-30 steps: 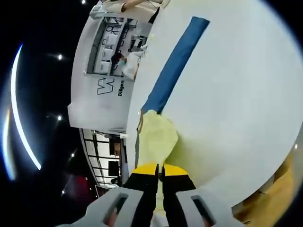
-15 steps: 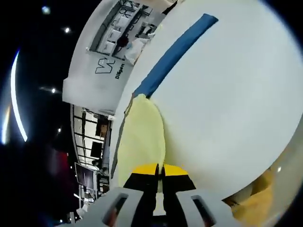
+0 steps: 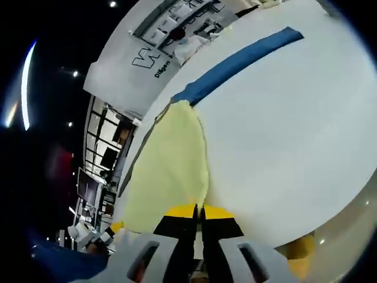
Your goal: Fold the garment on the visible template until the final outline fits inside the template.
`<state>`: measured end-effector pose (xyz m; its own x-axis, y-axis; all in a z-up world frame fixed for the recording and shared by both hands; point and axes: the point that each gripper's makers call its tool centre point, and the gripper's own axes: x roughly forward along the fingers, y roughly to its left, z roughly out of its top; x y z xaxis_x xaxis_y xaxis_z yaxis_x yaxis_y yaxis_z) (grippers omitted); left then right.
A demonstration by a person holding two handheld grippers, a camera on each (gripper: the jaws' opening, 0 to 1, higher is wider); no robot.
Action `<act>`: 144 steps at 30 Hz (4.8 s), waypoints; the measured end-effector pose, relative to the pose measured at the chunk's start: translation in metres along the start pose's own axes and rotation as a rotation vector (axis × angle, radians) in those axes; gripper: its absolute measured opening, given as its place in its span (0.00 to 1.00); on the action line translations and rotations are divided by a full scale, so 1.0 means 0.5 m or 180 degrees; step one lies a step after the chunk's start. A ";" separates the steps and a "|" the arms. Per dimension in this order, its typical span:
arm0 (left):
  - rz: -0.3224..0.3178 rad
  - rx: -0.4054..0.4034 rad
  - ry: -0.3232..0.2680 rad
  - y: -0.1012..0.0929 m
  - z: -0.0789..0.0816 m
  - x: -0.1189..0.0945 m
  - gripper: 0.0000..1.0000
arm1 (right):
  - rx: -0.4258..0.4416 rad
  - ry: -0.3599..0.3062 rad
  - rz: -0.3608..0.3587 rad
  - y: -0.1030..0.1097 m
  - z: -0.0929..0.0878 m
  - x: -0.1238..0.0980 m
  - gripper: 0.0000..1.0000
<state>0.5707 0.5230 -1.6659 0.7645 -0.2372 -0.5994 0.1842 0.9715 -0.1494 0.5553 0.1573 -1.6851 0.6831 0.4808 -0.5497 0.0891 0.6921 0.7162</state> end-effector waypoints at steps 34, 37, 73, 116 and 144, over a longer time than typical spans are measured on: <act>-0.0052 -0.0028 0.0044 0.017 -0.020 -0.007 0.00 | -0.2241 0.0168 0.0372 0.106 -0.018 0.052 0.37; -0.0049 -0.0048 0.0021 0.021 -0.021 -0.014 0.00 | -0.2175 0.0316 0.0353 0.104 -0.046 0.061 0.42; 0.0751 -0.1390 -0.1039 0.419 0.208 0.047 0.41 | -0.1635 -0.0279 -0.0068 0.150 -0.015 -0.005 0.40; 0.0383 -0.2001 -0.1093 0.589 0.248 0.191 0.28 | -0.1399 -0.0544 -0.0444 0.198 -0.034 -0.012 0.39; 0.0522 -0.1935 -0.0978 0.610 0.248 0.211 0.06 | -0.1376 -0.0531 -0.0492 0.206 -0.045 -0.002 0.39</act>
<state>0.7841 0.7949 -1.6770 0.9094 0.0111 -0.4159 -0.2582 0.7989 -0.5433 0.5474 0.2400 -1.6204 0.7957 0.2863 -0.5337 -0.0862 0.9258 0.3680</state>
